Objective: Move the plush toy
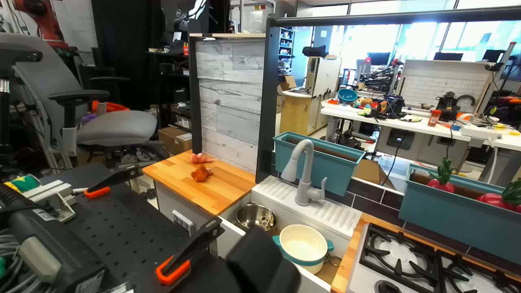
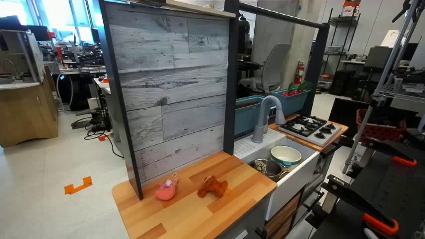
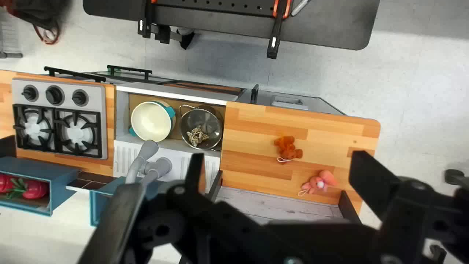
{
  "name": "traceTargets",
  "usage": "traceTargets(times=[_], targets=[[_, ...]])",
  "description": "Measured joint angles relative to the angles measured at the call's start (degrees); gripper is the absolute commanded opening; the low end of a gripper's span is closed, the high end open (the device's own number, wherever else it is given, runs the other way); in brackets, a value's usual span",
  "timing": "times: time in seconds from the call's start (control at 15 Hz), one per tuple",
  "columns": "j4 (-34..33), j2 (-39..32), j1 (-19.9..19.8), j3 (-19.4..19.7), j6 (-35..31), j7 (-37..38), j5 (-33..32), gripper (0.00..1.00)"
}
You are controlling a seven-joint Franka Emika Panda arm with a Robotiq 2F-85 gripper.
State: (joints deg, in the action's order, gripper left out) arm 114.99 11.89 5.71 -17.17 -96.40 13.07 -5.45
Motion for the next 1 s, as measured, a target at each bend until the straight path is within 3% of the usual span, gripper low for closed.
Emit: traceTargets(times=[0.8,1.0], targets=[[0.8,-0.5,0.6,0.5,-0.1,0.0,0.0,1.00],[2.3,-1.4,0.9,0.7,-3.0,-0.1,-0.1,1.00]])
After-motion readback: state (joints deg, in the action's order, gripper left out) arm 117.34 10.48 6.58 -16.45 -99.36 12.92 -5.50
